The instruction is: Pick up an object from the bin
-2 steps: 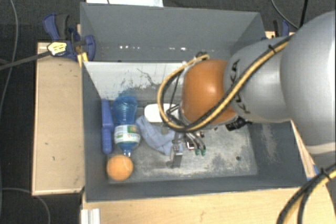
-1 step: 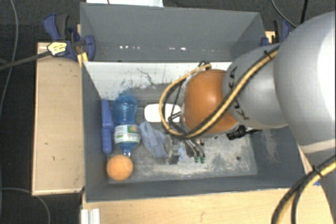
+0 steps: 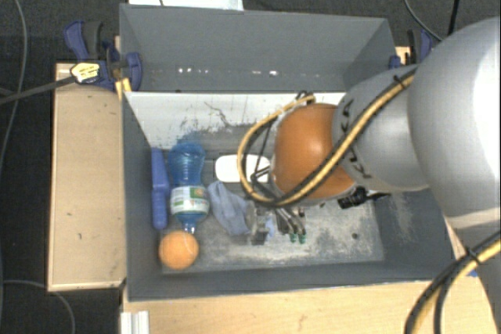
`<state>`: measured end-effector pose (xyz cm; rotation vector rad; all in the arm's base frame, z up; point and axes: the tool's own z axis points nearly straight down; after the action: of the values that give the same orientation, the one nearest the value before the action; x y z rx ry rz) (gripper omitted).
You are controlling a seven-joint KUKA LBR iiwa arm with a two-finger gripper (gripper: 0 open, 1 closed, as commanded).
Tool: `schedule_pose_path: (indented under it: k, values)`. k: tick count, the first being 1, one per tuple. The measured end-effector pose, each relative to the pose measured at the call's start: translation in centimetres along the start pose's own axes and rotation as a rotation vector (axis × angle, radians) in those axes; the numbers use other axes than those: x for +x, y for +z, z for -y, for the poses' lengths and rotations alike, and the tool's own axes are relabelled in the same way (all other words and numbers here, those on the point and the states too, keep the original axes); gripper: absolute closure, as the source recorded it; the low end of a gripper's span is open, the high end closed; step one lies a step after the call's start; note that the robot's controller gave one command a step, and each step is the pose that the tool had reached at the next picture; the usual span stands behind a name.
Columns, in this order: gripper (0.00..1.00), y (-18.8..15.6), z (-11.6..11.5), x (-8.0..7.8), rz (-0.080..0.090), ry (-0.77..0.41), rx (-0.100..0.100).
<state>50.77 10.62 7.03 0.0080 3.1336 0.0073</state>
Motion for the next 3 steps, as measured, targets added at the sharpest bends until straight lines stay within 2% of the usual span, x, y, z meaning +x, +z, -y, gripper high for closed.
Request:
schedule_pose_path:
  k: [1,2,3]
  values:
    - [1.0,-4.3,-0.1,0.3,-0.008,-0.026,0.002]
    - [1.0,-5.9,-0.2,0.2,-0.005,-0.031,0.002]
    - [1.0,-9.0,2.2,-0.9,0.004,-0.092,-0.001]
